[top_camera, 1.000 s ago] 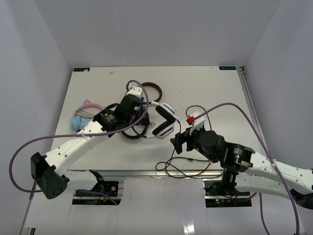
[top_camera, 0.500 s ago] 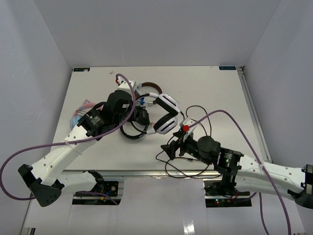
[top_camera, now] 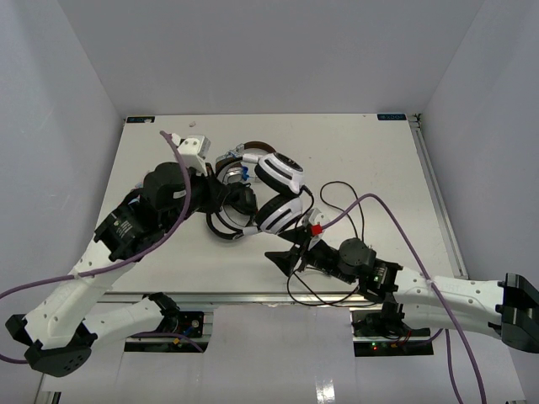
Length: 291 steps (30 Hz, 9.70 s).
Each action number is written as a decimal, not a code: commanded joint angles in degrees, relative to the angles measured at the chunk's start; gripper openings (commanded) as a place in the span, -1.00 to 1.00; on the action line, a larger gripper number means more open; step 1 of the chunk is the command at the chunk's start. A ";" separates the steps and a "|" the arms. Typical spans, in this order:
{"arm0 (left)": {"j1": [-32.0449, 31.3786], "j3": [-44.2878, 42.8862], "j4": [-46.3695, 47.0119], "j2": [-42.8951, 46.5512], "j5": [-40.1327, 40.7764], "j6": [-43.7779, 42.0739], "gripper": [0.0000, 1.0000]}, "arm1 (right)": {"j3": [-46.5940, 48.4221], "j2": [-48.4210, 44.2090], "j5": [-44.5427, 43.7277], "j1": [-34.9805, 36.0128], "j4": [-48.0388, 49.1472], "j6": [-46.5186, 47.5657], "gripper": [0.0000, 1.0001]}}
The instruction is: Wrap the headphones
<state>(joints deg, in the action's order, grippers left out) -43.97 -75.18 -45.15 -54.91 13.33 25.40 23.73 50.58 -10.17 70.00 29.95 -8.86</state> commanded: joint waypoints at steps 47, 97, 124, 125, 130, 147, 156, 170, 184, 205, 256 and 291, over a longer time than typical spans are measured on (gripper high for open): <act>0.19 2.94 13.96 14.81 -37.45 4.43 -1.00 | -8.98 14.18 3.03 1.99 22.87 -1.95 -0.71; 0.20 19.65 6.52 6.66 -59.69 -7.18 -1.00 | 21.03 17.98 4.24 -17.51 -11.65 10.53 -0.85; -0.16 12.23 -4.74 -15.46 -6.38 -13.03 -1.00 | 43.45 20.23 6.44 -21.64 -46.75 13.23 -0.85; -0.16 12.12 -4.94 -16.06 -4.87 -12.78 -1.00 | 43.20 20.08 6.64 -21.59 -46.80 13.13 -0.85; -0.10 11.87 -6.61 -17.42 4.79 -11.07 -1.00 | 42.43 19.15 11.04 -21.66 -47.09 12.84 -0.85; 0.23 3.21 -11.28 -26.33 18.07 -3.73 -1.00 | 41.20 12.84 30.86 -21.04 -47.86 11.61 -0.85; 1.51 -3.52 -10.42 -26.93 17.70 0.84 -1.00 | 30.66 5.55 38.03 -18.41 -36.80 3.91 -0.85; 2.30 -7.59 -6.95 -22.24 15.13 8.21 -1.00 | 19.28 7.45 23.39 -6.28 -21.54 -2.87 -0.85; 3.10 -2.99 1.24 -9.03 2.95 14.88 -1.00 | 6.89 6.73 9.30 -2.43 -8.19 -8.70 -0.85; 3.14 -0.67 0.16 -0.98 2.73 18.02 -1.00 | -1.28 9.64 -6.03 1.24 6.89 -7.70 -0.85; 3.10 -2.23 2.86 4.64 -44.08 9.64 -1.00 | -12.64 20.58 -3.89 -10.22 37.78 -2.52 -0.75; 3.10 5.30 -6.27 0.89 -32.40 -14.81 -1.00 | 27.24 4.73 5.51 -27.02 -27.07 4.81 -0.85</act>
<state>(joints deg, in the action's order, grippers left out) -41.01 -69.04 -51.90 -52.72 -25.72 13.98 45.56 56.72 -8.43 43.31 8.16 -4.27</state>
